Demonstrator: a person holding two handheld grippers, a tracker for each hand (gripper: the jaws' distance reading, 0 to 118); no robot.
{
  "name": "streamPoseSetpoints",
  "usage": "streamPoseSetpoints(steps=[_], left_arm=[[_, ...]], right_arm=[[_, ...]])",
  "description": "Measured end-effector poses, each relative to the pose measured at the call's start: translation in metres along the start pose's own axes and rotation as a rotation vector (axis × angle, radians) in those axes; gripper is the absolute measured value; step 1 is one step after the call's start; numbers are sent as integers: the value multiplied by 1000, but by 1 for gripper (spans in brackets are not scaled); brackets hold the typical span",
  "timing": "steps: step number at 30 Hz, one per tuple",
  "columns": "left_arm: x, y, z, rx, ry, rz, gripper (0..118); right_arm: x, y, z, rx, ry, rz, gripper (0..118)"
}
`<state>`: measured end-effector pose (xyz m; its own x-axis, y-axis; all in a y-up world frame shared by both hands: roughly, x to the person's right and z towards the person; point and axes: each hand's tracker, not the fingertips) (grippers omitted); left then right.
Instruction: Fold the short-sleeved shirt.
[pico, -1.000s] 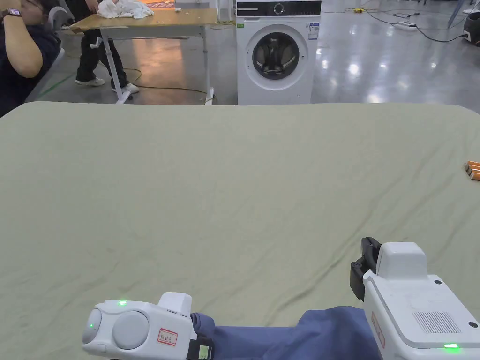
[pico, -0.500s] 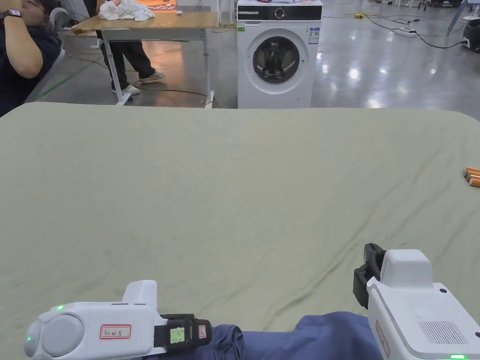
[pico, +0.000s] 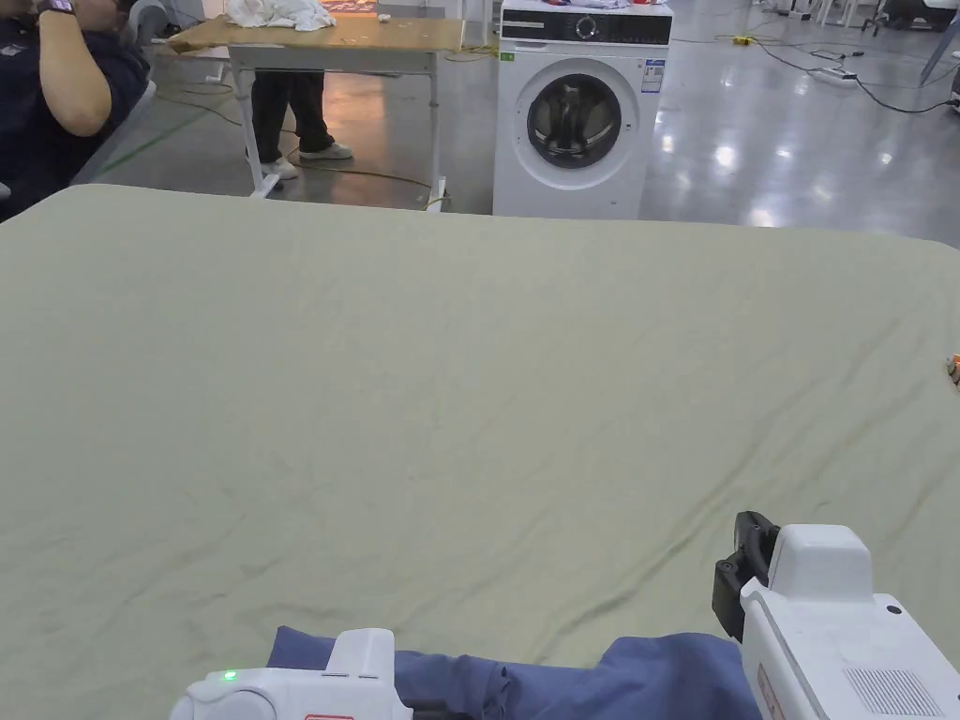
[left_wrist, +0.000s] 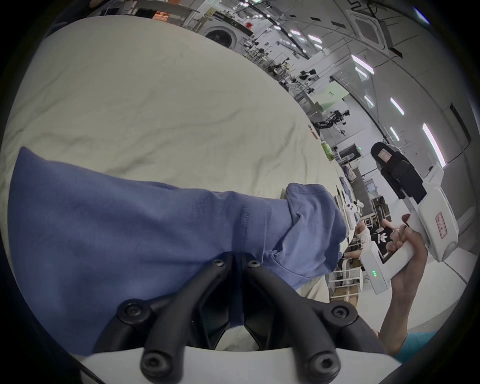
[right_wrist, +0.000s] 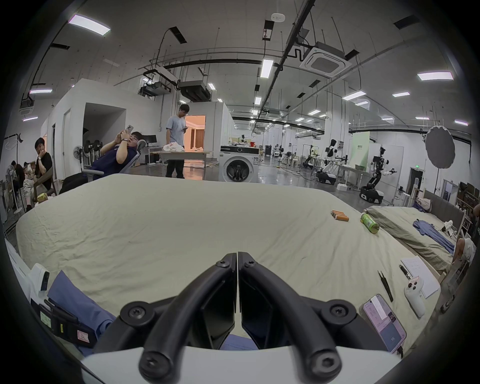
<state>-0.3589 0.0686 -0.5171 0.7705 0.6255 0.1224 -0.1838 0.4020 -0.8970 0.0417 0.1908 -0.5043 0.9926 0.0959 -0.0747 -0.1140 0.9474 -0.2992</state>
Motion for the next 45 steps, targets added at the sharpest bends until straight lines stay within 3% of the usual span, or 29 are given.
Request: streamPoseSetpoints(steps=[7,10,16,18,21,22,25,31,37,40,41,42,45], left_arm=[[-2,-17,-1,-11,-74,-29,8],[-12,-21,1,5,-80,34,8],[-28,-2,66,124,-61,16,11],[-44,7,97,177,-39,16,26],[-76,16,141,231,41,33,69],[-89,17,151,235,71,54,76],[-124,13,155,216,20,134,78],[-164,-5,110,75,-114,233,78],[-151,-8,62,83,-334,283,76],[-152,0,46,51,-332,247,52],[-151,3,46,39,-306,239,30],[-150,4,47,35,-285,237,19],[-164,9,50,41,-297,230,15]], right_arm=[[-3,2,1,6,9,14,0],[-5,1,0,1,12,15,0],[-8,3,-3,-1,21,6,0],[-10,5,-4,3,23,9,0],[-13,8,-5,9,32,11,0],[-14,8,-6,11,34,11,0],[-17,9,-6,18,41,12,0],[-22,10,-6,17,49,7,0],[-24,12,-5,23,51,15,0],[-23,12,-4,22,47,14,0],[-22,12,-4,20,45,10,0],[-21,11,-4,20,44,8,0],[-18,12,-3,19,42,0,0]])
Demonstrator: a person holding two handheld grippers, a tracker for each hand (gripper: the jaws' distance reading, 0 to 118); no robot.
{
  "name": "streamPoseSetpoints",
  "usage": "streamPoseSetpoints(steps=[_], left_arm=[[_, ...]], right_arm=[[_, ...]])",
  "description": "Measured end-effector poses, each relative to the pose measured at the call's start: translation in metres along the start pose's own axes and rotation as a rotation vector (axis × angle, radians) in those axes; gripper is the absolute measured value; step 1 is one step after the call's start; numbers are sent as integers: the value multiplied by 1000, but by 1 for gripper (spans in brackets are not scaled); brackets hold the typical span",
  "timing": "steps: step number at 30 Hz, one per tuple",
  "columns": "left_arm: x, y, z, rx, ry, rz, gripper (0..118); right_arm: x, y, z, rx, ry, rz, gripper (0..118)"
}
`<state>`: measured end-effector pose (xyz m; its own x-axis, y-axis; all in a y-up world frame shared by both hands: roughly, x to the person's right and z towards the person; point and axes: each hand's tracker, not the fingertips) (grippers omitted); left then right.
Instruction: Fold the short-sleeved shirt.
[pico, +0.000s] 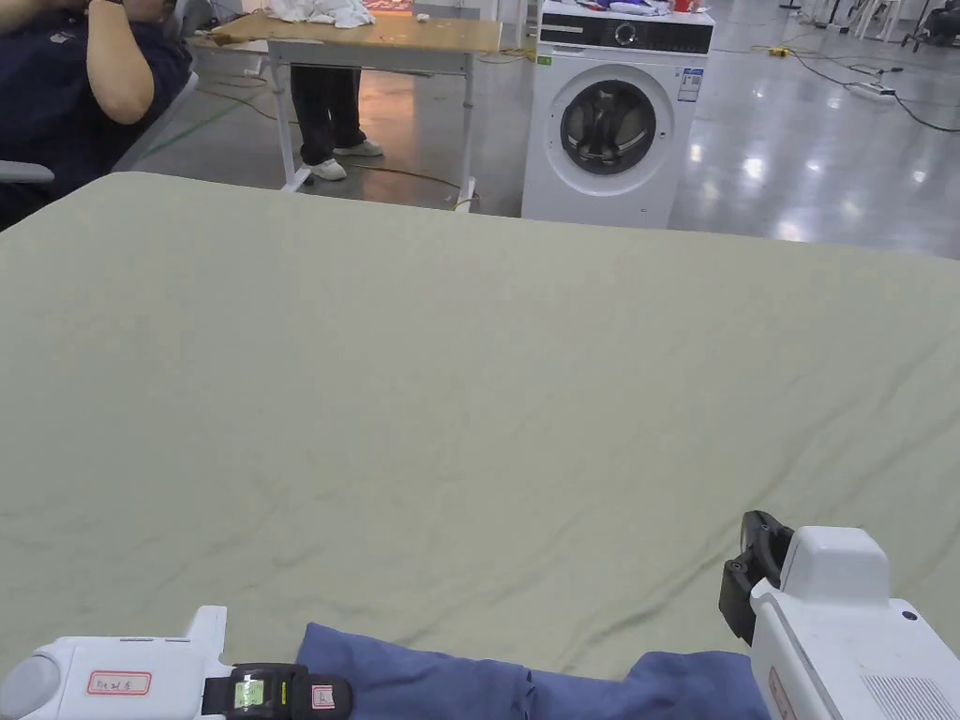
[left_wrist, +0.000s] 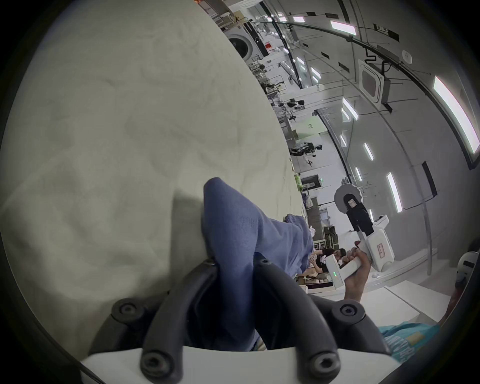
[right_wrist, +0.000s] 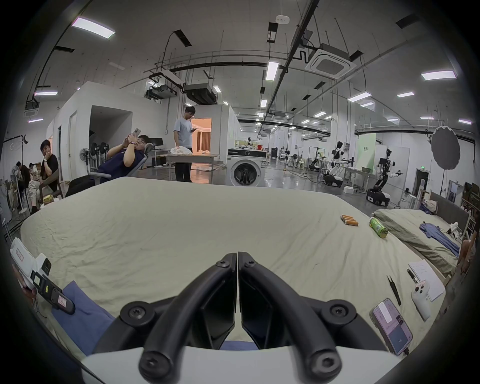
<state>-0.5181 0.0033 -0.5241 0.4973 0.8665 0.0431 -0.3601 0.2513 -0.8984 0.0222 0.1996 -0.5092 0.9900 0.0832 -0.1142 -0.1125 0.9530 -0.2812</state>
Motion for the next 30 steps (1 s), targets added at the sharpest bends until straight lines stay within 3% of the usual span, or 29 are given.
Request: streamPoseSetpoints(steps=[9,19,22,30], left_arm=[[55,18,58,58,113,-115,12],[155,36,169,127,544,-221,12],[181,39,164,104,617,-253,12],[241,37,97,26,568,-375,12]], right_arm=[[6,1,-2,-2,-4,-5,0],[1,6,-4,10,20,-4,0],[0,5,-4,12,24,-3,0],[4,-3,-2,-11,25,-12,0]])
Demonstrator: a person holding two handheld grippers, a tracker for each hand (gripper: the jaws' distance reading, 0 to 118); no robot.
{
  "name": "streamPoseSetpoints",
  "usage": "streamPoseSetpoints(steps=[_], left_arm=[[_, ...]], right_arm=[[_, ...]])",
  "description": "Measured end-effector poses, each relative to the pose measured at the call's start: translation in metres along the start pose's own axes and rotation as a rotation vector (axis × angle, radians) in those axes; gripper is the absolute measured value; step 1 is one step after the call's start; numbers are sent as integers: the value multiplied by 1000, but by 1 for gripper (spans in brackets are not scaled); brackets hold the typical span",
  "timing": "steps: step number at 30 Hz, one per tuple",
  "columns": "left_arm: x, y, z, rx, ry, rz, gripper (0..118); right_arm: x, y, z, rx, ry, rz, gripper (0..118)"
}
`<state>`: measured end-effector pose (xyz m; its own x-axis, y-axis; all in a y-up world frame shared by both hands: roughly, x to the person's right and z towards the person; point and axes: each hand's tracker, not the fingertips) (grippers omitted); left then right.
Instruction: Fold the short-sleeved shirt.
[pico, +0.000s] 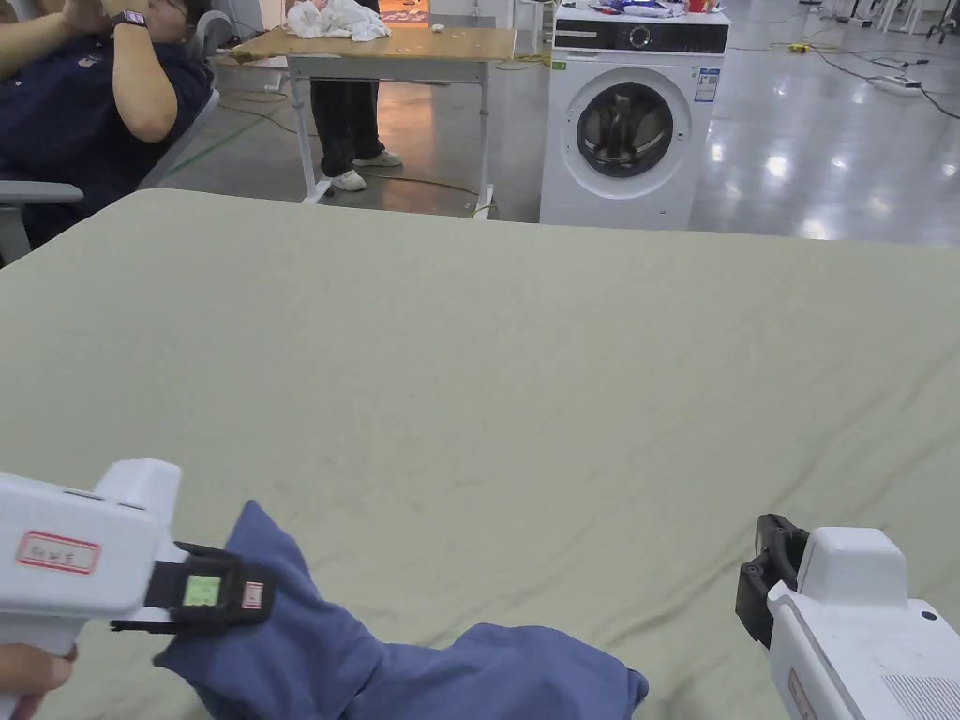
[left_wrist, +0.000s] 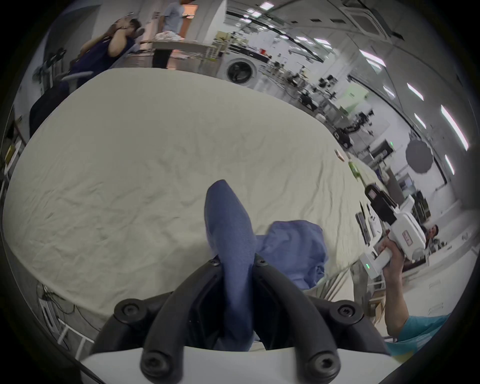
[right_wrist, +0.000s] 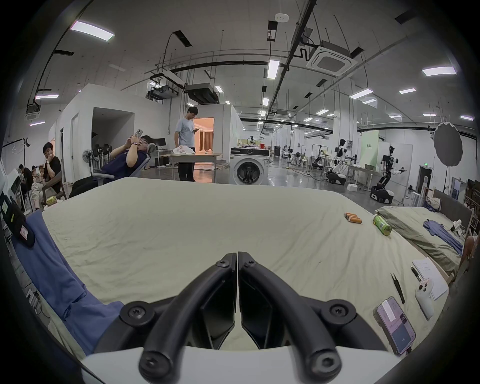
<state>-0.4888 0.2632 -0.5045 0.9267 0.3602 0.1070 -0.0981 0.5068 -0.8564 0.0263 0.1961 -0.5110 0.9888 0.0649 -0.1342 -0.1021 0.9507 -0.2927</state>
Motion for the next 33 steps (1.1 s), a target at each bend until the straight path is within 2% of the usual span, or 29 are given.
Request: streamPoseSetpoints(steps=[8,18,24,33], left_arm=[[71,9,-58,-116,-47,-97,14],[127,-17,-154,-228,-47,-98,14],[134,-28,-171,-215,-3,-60,14],[133,-32,-161,-160,-65,5,15]], right_arm=[[9,-4,4,-13,-23,-12,0],[14,-7,7,-22,-40,-17,0],[14,-12,7,-32,-41,-22,0],[10,-15,5,-41,-33,-21,0]])
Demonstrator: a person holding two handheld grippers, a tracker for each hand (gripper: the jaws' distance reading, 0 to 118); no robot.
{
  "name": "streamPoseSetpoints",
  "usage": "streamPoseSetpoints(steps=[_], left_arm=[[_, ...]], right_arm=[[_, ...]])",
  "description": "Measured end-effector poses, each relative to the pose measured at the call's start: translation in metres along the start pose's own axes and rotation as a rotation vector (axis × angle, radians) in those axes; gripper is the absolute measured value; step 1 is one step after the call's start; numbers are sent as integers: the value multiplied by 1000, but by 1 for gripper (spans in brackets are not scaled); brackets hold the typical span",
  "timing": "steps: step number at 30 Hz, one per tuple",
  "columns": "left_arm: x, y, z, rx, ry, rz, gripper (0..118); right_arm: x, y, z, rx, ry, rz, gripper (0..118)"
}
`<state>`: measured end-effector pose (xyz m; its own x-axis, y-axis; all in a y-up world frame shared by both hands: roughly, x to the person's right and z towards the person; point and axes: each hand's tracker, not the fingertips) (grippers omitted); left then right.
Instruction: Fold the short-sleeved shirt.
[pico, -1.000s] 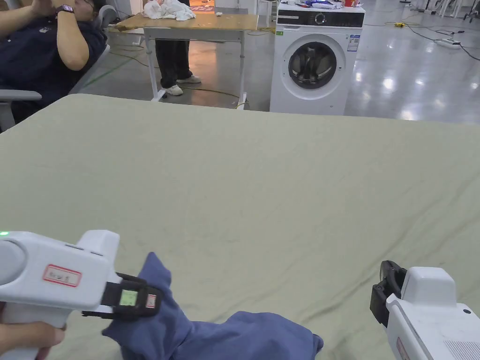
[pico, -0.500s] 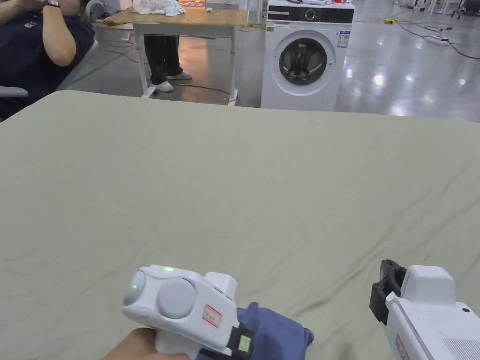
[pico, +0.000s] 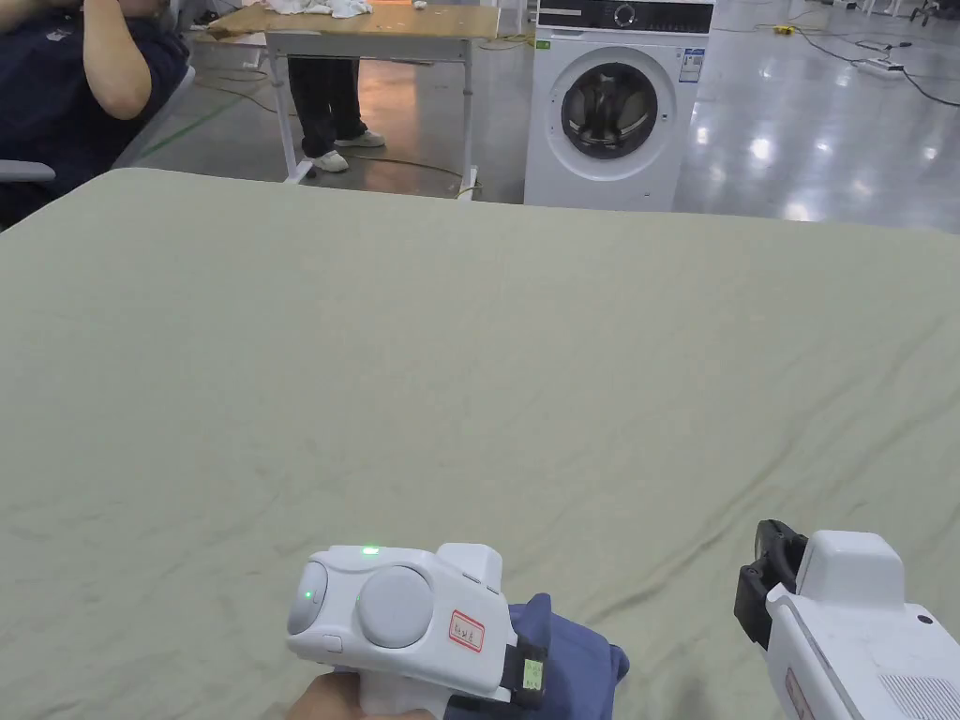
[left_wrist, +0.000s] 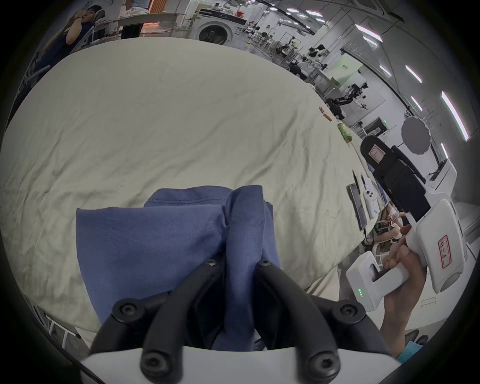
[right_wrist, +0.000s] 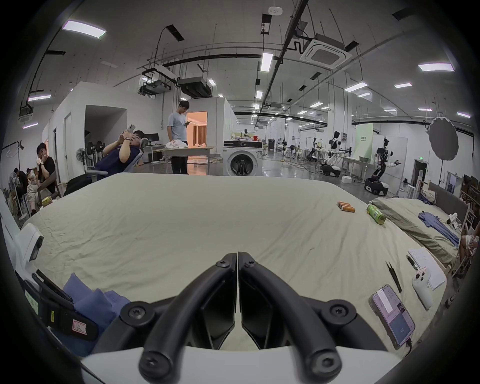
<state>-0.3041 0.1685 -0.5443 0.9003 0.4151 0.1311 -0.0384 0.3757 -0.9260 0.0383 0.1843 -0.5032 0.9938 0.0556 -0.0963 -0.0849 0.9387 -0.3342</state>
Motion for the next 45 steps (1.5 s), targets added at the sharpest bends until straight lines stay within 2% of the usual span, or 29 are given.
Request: streamPoseSetpoints(steps=[2,4,7,8,10,12,13,15,16,21,23,28,32,35,45], left_arm=[[0,-1,-4,0,-9,1,23],[-4,-4,-7,-4,-66,24,44],[-13,-5,-8,19,-213,47,58],[-16,-5,-5,34,-217,53,68],[-23,-4,-3,56,-228,56,68],[-31,-7,-8,62,-230,74,65],[-33,-7,-12,58,-228,77,60],[-37,-11,-30,44,-242,81,36],[-36,-15,-41,22,-248,94,27],[-35,-26,-82,14,-260,102,20],[-34,-28,-89,40,-250,93,11],[-35,-31,-91,67,-256,74,10],[-40,-21,-63,65,-284,44,10],[-47,-9,-26,203,-245,-6,10],[-57,-10,97,796,276,-169,10]], right_arm=[[0,0,-1,0,1,-2,0],[-1,0,0,0,2,-3,0],[0,1,0,2,0,-5,0],[0,2,1,2,0,-5,0],[1,3,2,3,1,-5,0],[3,3,4,7,-1,-4,0],[3,3,5,8,-2,-3,0],[4,3,7,10,-4,-2,0],[5,2,7,9,-6,-1,0],[7,0,8,1,-13,-8,0],[7,-1,7,-2,-15,-8,0],[5,-1,6,-3,-9,-6,0],[1,4,5,20,-8,-14,0],[-3,11,3,47,-8,-23,0],[-22,30,-5,178,-24,-51,0]])
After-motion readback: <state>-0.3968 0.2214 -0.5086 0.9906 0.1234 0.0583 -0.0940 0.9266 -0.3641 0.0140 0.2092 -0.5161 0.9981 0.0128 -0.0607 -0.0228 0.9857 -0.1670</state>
